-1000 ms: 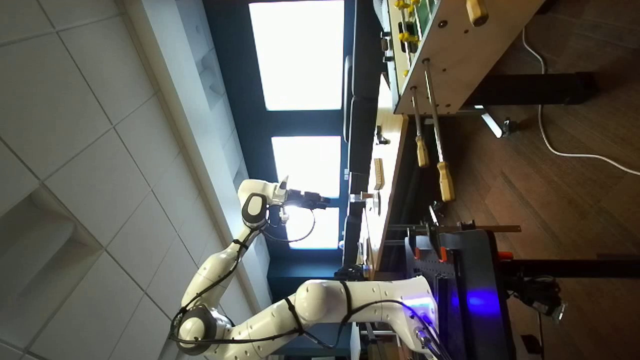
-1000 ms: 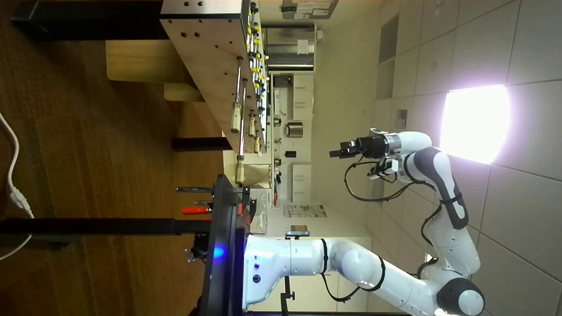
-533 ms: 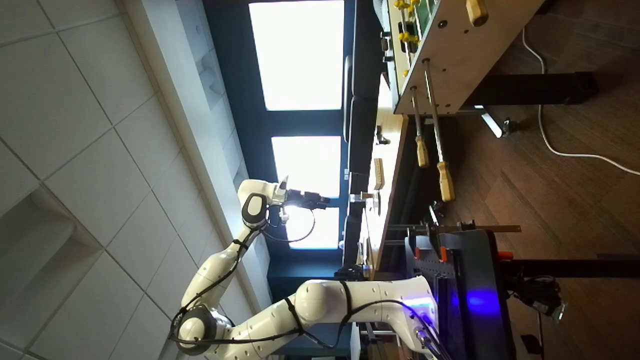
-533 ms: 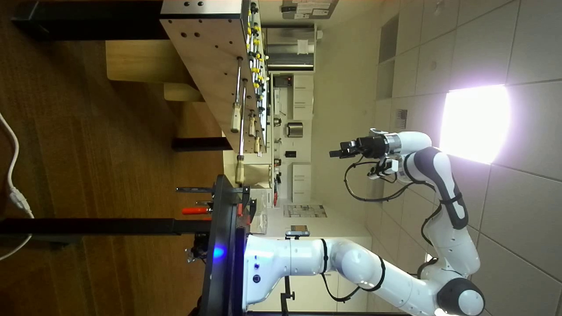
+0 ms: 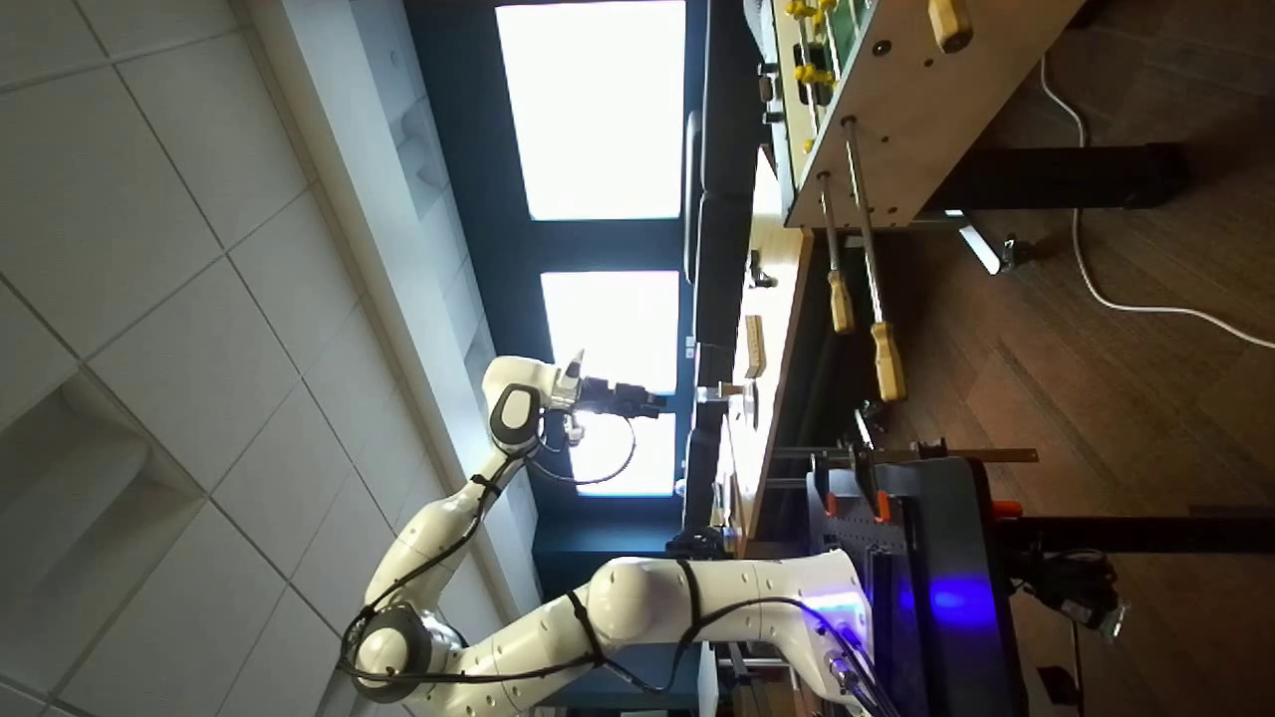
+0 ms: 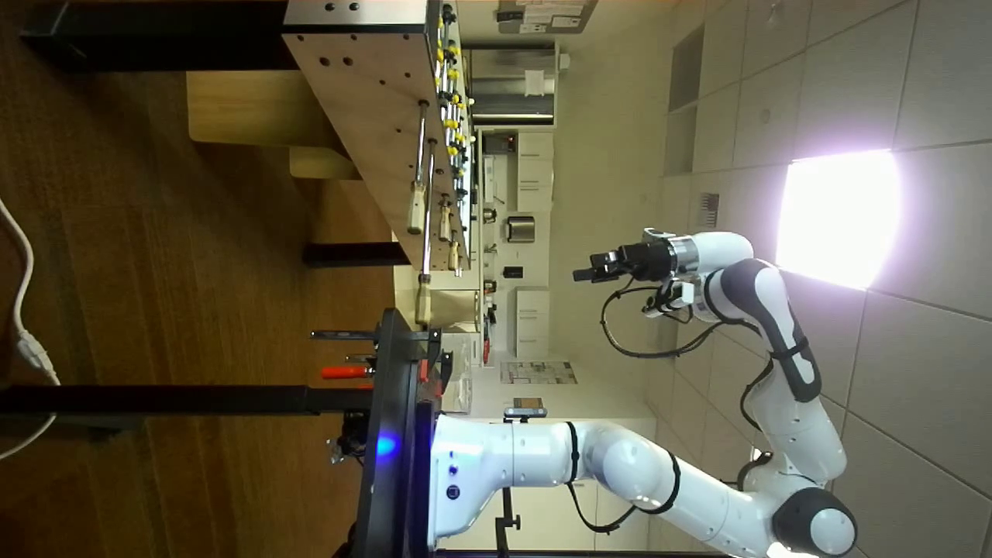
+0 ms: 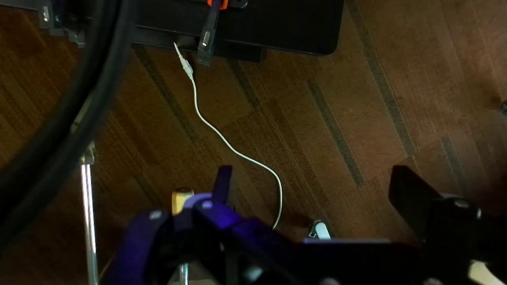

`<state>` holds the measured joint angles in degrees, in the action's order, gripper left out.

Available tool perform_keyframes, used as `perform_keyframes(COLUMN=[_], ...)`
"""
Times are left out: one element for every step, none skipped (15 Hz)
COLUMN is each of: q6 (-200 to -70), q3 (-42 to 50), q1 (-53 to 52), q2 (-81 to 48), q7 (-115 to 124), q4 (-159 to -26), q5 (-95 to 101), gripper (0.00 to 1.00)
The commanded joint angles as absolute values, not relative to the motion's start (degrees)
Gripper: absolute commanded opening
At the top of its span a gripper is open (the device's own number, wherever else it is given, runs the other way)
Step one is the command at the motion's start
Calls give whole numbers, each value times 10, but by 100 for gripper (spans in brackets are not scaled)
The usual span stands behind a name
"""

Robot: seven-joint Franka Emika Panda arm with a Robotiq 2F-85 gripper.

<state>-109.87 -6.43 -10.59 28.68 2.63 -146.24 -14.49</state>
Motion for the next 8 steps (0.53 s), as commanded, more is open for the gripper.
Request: perform_keyframes(q6=[-1147, -1173, -1203, -1229, -1251, -1269, -1285, -1296], q3=[-86, -93, -100, -105, -108, -110, -111, -107], q1=[-86, -83, -80, -79, -80, -81, -82, -83], q2=[280, 275, 270, 262, 251, 241, 228, 216], q7=[68, 82, 98, 107, 110, 115, 117, 108], q4=[-1463, -1469, -1477, -1484, -1489, -1494, -1498, -1500], q5=[-123, -114, -105, -96, -92, -88, -83, -85], gripper=[100, 100, 100, 100, 100, 100, 100, 100])
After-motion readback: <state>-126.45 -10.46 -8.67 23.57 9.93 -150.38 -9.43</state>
